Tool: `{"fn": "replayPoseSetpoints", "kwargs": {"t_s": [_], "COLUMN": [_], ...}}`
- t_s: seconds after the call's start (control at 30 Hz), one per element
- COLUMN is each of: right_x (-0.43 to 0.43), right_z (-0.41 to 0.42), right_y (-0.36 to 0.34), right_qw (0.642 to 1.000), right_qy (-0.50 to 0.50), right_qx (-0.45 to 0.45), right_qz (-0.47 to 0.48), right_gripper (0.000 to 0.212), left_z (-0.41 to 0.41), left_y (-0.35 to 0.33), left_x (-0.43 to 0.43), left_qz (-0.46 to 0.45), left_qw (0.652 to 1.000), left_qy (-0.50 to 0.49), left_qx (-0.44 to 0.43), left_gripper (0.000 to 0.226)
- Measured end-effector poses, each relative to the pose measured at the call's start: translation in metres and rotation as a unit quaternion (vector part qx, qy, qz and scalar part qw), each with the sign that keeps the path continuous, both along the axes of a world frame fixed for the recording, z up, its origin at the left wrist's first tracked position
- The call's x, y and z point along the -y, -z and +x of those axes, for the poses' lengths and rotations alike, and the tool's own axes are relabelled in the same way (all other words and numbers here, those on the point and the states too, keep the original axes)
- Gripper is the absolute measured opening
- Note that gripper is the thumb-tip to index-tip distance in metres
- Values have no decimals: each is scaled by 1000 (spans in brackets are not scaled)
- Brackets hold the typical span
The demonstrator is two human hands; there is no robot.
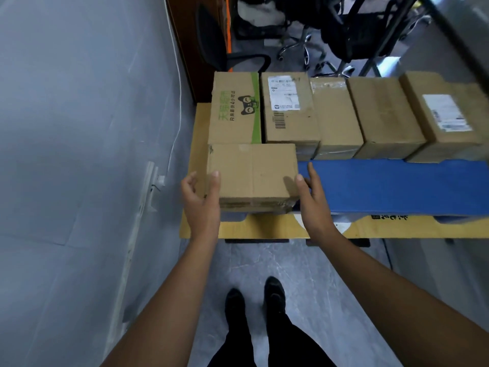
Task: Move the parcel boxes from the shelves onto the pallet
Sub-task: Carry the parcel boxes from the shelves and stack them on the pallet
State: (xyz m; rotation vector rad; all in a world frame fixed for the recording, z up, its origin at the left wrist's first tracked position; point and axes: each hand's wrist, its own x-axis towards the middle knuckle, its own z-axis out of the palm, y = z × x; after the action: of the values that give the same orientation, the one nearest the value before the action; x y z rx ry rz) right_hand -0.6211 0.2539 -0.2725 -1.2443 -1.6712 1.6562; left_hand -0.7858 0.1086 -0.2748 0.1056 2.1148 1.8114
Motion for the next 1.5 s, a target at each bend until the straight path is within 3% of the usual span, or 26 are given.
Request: {"fn": "replayPoseSetpoints", "kwargs": {"t_s": [0.1,0.23,0.37,0.53,0.93,1.1,1.5], "right_x": [-1,-6,4,27,183,274,480], "right_z": [24,79,149,252,574,696,864], "right_y": [-6,-20,-36,-57,-68,-71,-71], "right_qw": [999,994,981,954,873,807,623], "right_qy": [28,81,138,191,404,523,745], "right_qx": [8,35,70,138,219,234,231], "right_qz": [30,68,118,187,166,142,58], "right_gripper": [70,72,68,72,82,71,69], "left_z": [3,21,80,189,540,694,970], "left_y": [-27,-56,-65,-58,-56,-61,-65], "left_x": [-4,-31,-64,-85,-58,-8,125], "left_qz": [10,40,34,16,61,93,130], "left_qw": [993,964,928,852,664,568,313], "left_qy": [21,154,318,494,725,801,933], "left_qx": [-117,-211,-191,-175,-173,-163,-121], "left_gripper": [64,57,63,70,76,63,70]}}
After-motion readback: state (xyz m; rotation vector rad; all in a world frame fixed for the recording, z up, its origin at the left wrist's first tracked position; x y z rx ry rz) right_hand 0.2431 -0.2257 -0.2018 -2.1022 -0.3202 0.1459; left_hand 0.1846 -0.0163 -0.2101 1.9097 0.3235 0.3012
